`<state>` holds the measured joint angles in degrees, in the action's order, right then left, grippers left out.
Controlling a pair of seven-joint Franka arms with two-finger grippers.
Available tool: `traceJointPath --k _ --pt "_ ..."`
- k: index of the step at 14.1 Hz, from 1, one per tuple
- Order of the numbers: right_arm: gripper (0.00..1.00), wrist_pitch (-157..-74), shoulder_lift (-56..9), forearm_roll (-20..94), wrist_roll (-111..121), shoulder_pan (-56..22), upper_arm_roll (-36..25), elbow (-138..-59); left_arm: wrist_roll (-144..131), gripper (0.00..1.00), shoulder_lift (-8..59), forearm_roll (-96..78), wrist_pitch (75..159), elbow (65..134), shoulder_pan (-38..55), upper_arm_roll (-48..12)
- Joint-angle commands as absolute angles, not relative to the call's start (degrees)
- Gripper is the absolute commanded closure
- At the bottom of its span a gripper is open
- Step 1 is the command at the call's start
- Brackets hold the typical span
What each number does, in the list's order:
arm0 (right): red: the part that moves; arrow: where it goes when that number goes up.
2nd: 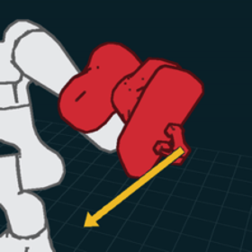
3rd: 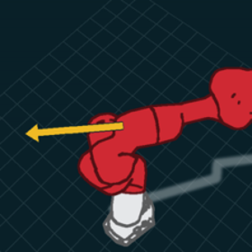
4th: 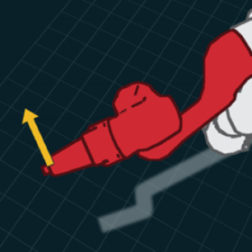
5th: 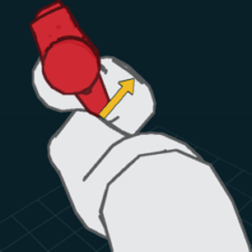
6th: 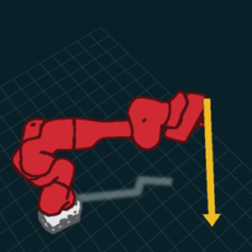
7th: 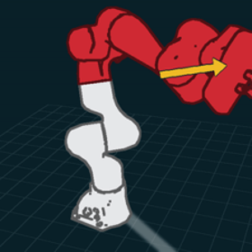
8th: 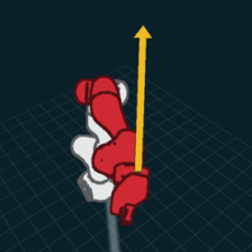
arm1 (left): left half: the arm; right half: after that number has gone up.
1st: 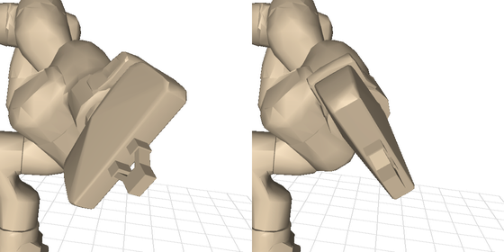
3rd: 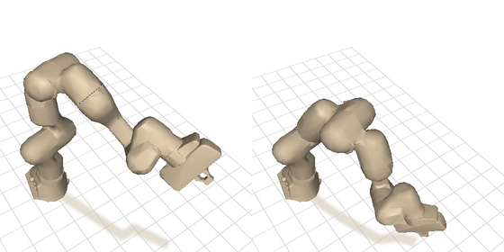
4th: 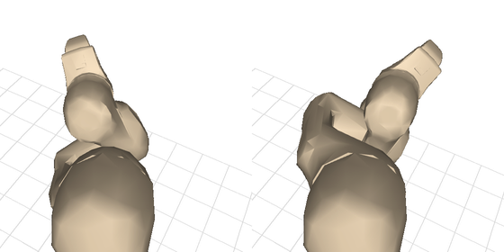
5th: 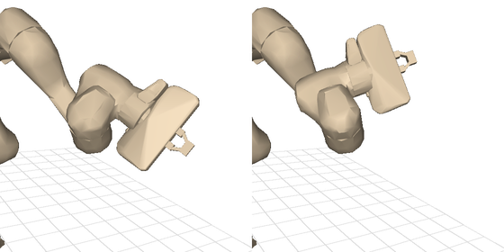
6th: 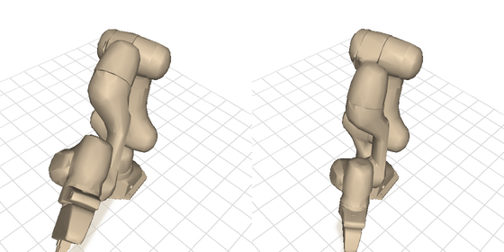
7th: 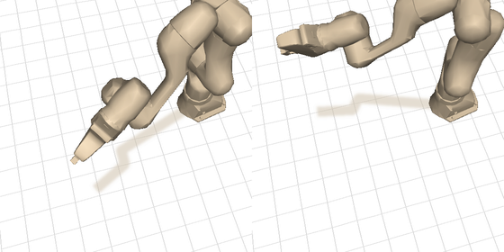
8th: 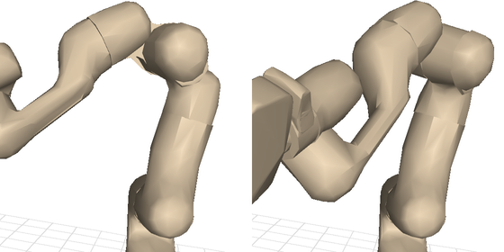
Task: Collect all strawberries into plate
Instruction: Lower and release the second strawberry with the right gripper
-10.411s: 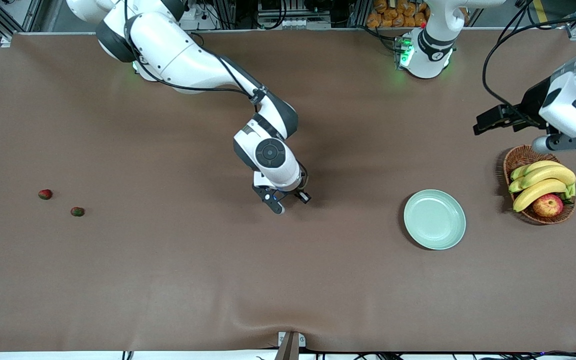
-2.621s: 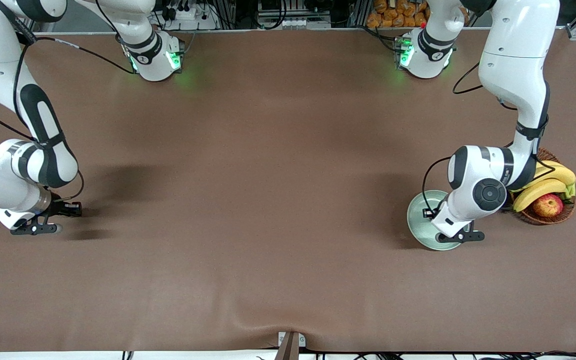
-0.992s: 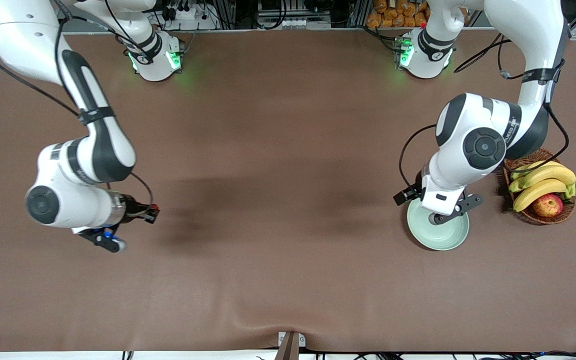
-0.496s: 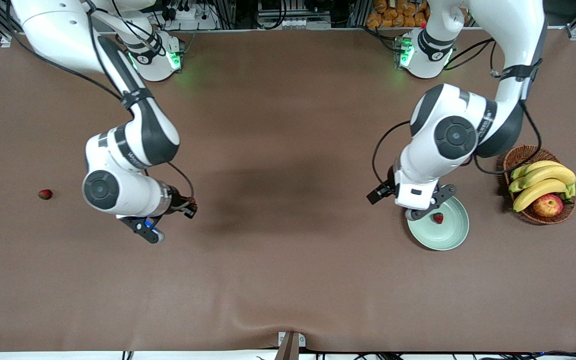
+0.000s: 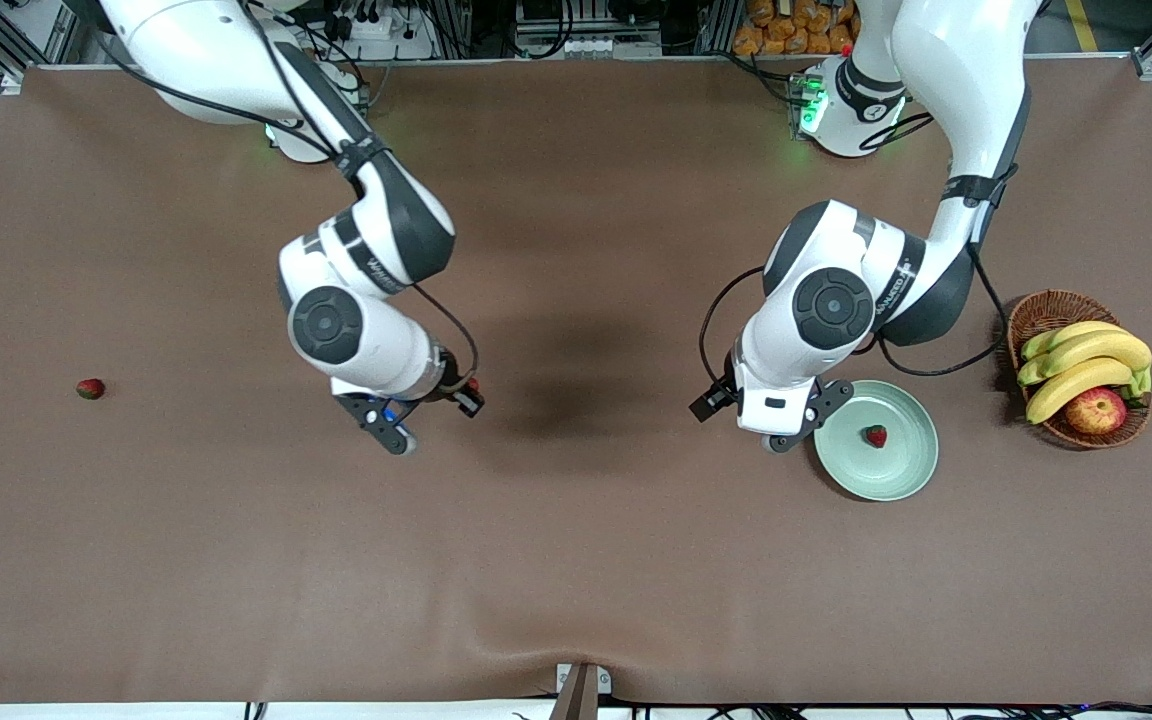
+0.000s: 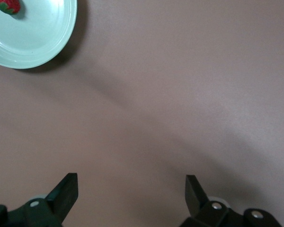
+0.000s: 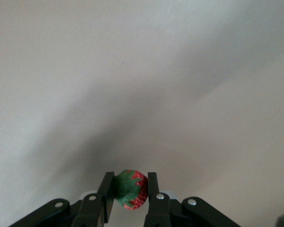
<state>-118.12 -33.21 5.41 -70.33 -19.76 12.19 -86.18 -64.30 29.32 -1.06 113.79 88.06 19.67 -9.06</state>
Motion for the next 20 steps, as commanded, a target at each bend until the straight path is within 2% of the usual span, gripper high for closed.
traceJointPath --k 1,9,15,17,18,19,20 --pt "0.91 -122.2 -35.7 5.8 -75.7 -22.7 11.6 -85.4 -65.2 0.0 30.1 -1.8 113.1 86.2 20.0 -9.1" --pt "0.91 -133.0 -42.1 4.3 -85.2 -31.1 10.8 -85.4 -65.2 0.0 30.1 -2.5 113.2 86.2 20.0 -9.0" --pt "0.88 -137.0 -46.3 2.8 -87.3 -34.0 9.4 -85.4 -65.2 0.0 30.2 -2.5 113.2 86.2 20.0 -9.0" --pt "0.64 -137.0 -46.5 2.8 -87.4 -34.0 9.2 -85.4 -65.2 0.0 30.2 -2.5 113.2 86.2 20.0 -9.0" --pt "0.42 -136.9 -46.6 2.8 -87.5 -34.0 9.2 -85.4 -65.2 0.0 30.3 -2.5 113.2 86.2 20.0 -9.0" --pt "0.03 -136.8 -46.5 2.9 -87.4 -33.9 9.2 -85.3 -65.2 0.0 30.4 -2.5 113.2 86.2 20.0 -9.0" --pt "0.0 -136.4 -46.1 2.9 -87.2 -33.6 9.3 -85.3 -65.2 0.0 30.4 -2.5 113.2 86.2 20.0 -9.0"
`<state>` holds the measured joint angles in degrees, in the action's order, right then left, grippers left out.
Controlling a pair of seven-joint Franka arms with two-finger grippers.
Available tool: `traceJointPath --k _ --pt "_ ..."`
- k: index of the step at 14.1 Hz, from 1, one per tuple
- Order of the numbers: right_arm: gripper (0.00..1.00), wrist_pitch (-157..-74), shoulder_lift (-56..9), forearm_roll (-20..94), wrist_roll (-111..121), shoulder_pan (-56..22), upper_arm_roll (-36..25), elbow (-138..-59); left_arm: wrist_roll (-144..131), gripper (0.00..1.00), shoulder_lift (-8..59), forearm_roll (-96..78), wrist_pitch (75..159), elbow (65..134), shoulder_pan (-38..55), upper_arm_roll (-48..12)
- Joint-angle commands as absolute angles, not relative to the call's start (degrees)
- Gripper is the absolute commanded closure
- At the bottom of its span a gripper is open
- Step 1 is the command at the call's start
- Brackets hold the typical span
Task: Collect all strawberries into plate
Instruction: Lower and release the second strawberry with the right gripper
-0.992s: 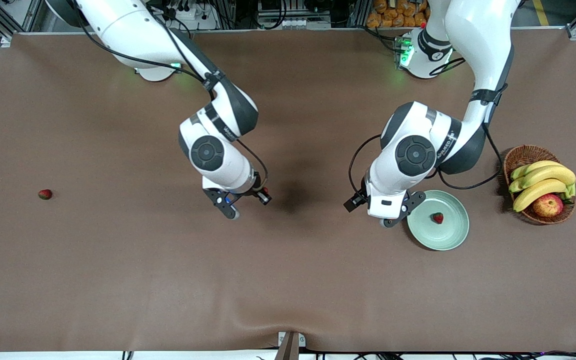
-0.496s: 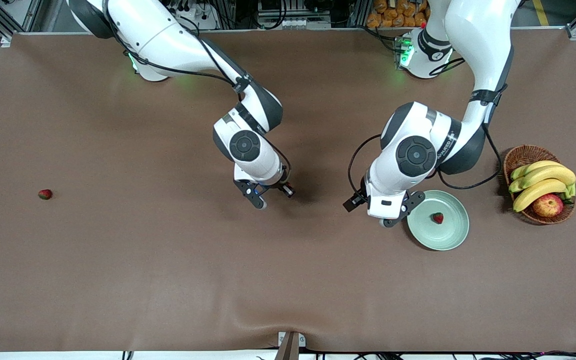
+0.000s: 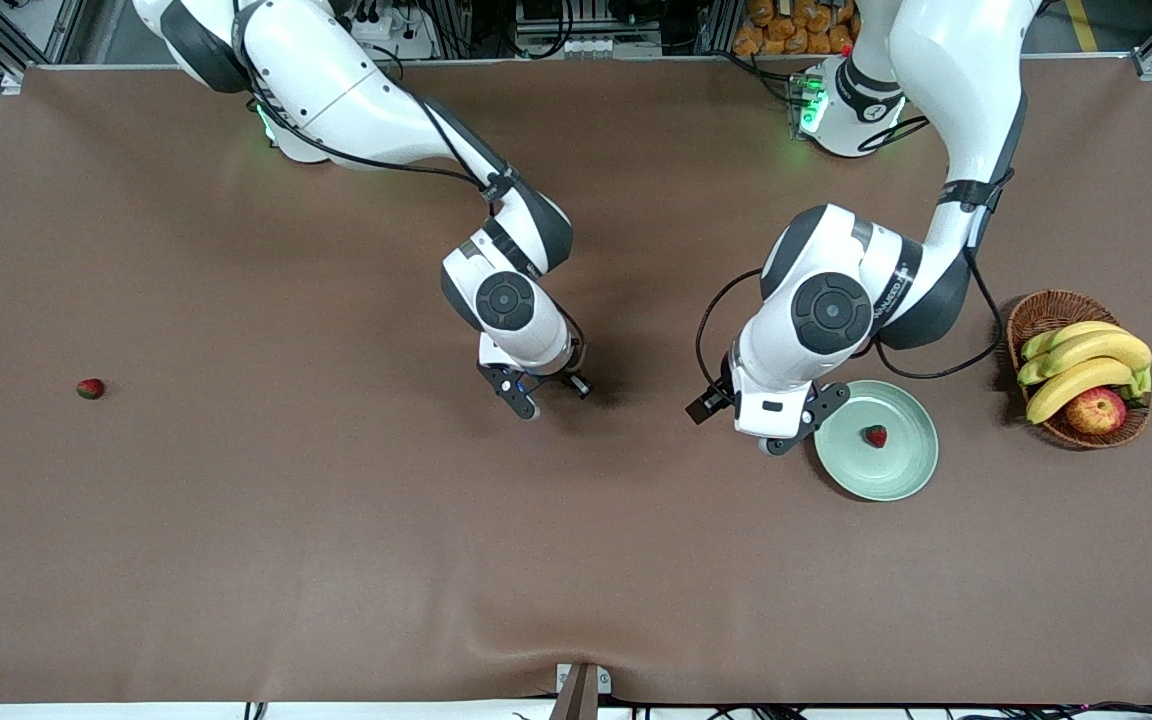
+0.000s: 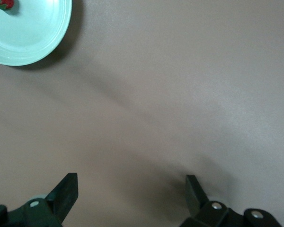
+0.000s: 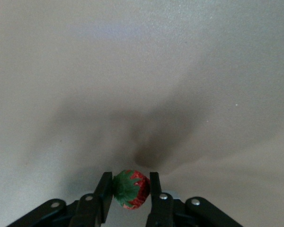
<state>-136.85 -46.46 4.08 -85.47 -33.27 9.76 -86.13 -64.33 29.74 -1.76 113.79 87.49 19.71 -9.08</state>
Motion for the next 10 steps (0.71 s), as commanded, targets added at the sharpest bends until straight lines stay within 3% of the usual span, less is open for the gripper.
traceJointPath --k 1,4,10 --pt "0.0 -136.1 -45.8 2.9 -87.1 -33.4 9.2 -84.6 -65.2 0.0 30.4 -2.5 113.2 86.2 20.0 -9.0" --pt "0.0 -133.6 -45.6 3.0 -87.1 -33.0 9.3 -82.6 -65.2 0.0 30.4 -2.5 113.2 86.2 20.0 -9.0" --pt "0.0 -119.4 -44.6 3.1 -86.3 -27.8 9.5 -75.6 -67.6 0.0 32.0 -2.5 114.5 86.1 22.4 -9.0"
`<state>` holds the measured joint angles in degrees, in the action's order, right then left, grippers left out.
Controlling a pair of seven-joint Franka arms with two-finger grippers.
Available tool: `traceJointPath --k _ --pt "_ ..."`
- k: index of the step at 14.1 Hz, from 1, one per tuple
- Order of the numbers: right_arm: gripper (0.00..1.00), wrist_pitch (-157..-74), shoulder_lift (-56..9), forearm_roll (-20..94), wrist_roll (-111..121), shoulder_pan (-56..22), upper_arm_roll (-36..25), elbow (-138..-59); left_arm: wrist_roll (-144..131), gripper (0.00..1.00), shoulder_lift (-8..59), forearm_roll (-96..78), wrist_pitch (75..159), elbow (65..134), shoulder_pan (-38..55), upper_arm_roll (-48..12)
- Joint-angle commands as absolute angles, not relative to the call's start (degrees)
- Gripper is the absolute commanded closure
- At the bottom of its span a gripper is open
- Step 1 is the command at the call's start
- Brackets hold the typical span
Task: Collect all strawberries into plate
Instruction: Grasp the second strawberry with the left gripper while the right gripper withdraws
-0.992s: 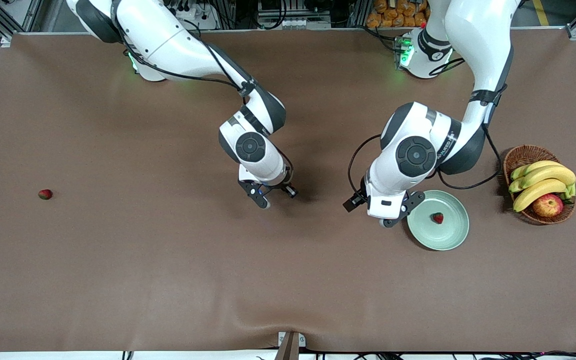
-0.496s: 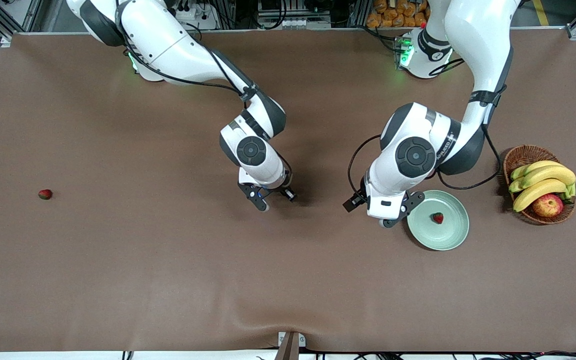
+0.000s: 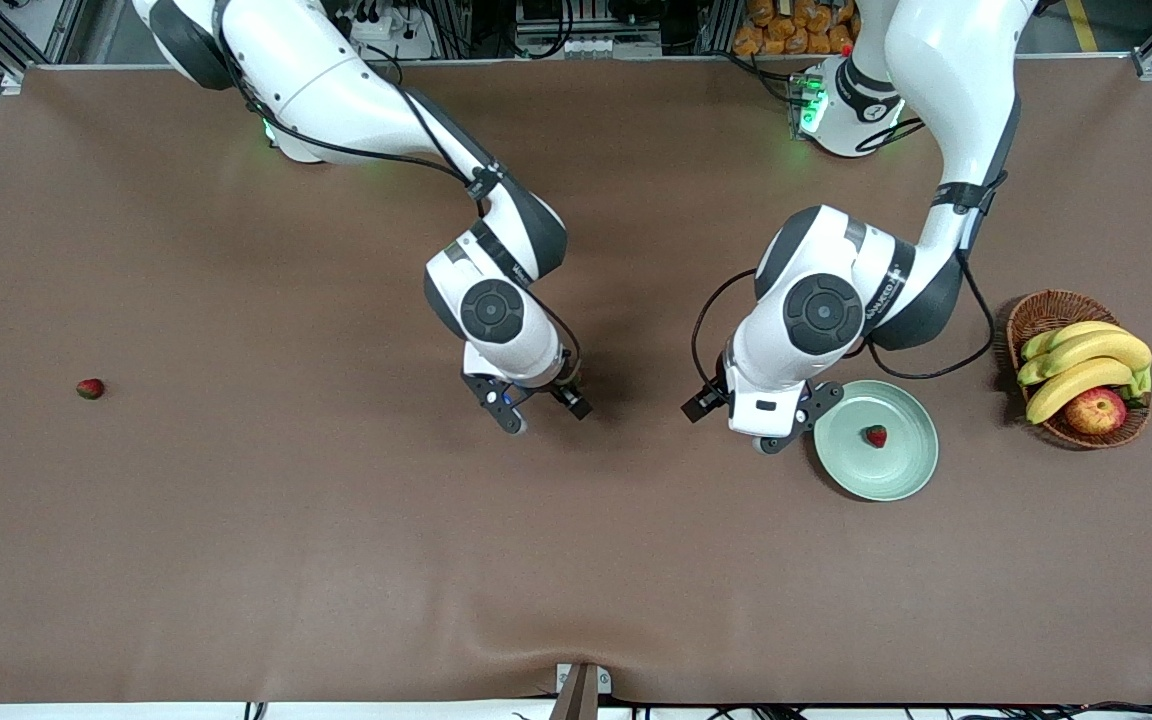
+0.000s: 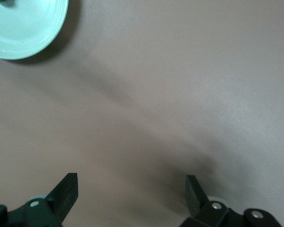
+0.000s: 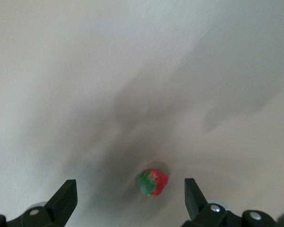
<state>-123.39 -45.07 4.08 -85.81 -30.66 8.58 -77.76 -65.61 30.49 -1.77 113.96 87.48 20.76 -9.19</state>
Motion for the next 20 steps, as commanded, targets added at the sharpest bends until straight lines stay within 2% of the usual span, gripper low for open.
traceJointPath --k 1,6,13,20 --pt "0.0 -118.1 -44.6 3.1 -86.0 -27.0 9.5 -74.5 -68.7 0.0 32.8 -2.5 114.9 85.9 23.2 -9.0" --pt "0.0 -110.9 -43.0 3.4 -75.6 -19.8 10.1 -71.2 -71.4 0.0 38.4 -2.5 117.0 80.4 27.2 -9.0" --pt "0.0 -101.3 -37.1 4.1 -59.4 -10.8 10.0 -71.1 -76.1 0.0 45.1 -1.9 131.8 80.3 36.3 -8.3" --pt "0.0 -93.2 -33.3 4.0 -42.0 -3.4 9.6 -71.5 -63.0 0.0 48.7 0.8 136.4 80.1 38.1 -8.2"
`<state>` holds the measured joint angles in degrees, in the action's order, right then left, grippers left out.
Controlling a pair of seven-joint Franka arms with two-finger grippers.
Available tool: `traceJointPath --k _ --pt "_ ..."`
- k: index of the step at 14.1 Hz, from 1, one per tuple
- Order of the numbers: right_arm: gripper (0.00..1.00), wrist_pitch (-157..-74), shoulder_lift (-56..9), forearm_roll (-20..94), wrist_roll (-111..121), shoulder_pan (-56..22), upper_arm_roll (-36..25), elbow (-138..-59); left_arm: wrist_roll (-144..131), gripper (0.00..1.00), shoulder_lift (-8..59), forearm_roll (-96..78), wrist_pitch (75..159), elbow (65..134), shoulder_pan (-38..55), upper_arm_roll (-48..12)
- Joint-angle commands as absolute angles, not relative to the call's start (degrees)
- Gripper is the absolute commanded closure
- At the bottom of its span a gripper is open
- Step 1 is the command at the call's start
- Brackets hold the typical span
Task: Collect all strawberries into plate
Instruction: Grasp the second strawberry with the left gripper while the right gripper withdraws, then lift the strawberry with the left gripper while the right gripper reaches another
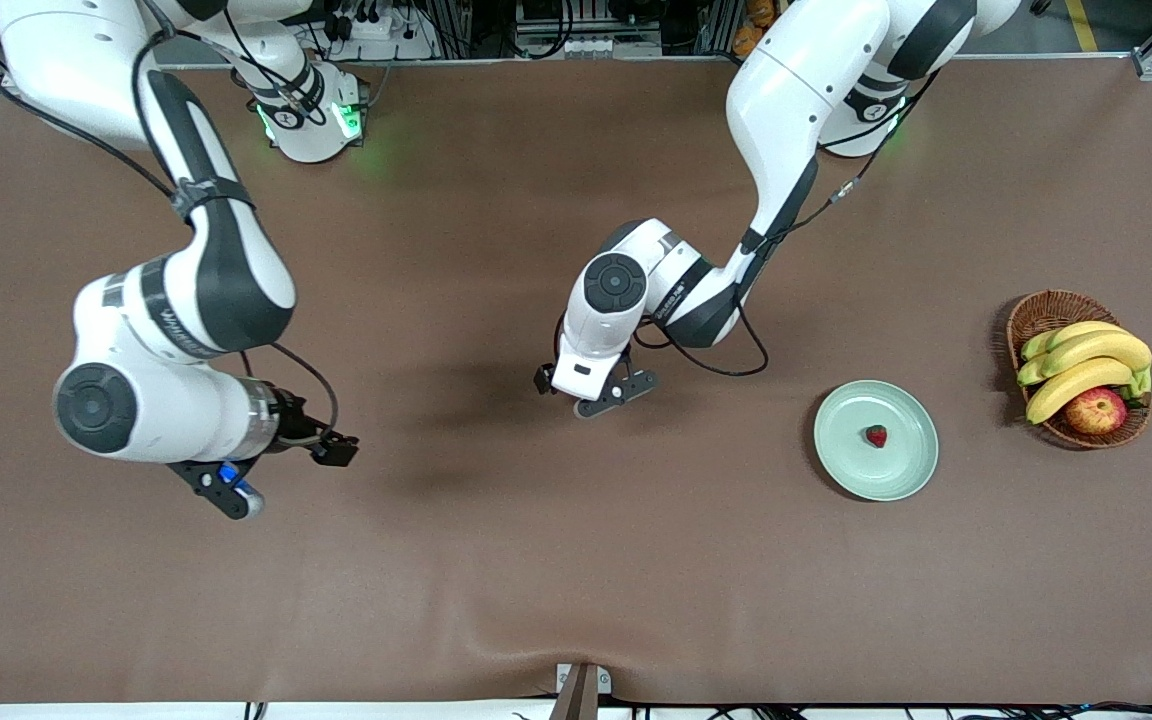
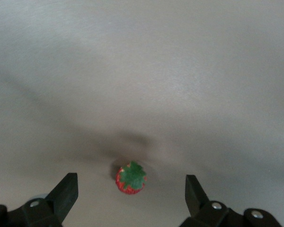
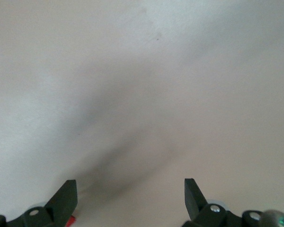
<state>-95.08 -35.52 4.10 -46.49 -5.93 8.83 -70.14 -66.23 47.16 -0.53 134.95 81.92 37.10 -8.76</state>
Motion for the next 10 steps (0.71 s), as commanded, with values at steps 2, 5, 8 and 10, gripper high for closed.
traceJointPath --k 2,5,8,10 --pt "0.0 -91.3 -32.9 3.9 -36.9 -1.2 9.4 -71.5 -60.3 0.0 49.3 1.7 136.8 80.0 38.8 -7.7" --pt "0.0 -89.1 -31.9 3.9 -28.2 2.6 9.3 -71.7 -57.8 0.0 50.2 4.9 136.8 80.0 39.3 -7.7" --pt "0.0 -88.4 -30.5 3.6 -19.8 6.0 9.2 -72.6 -57.4 0.0 50.7 6.9 136.8 80.0 39.5 -7.8" --pt "0.0 -87.5 -30.2 3.6 -14.3 8.4 8.9 -72.7 -57.3 0.0 51.1 6.9 136.8 80.0 39.9 -7.7"
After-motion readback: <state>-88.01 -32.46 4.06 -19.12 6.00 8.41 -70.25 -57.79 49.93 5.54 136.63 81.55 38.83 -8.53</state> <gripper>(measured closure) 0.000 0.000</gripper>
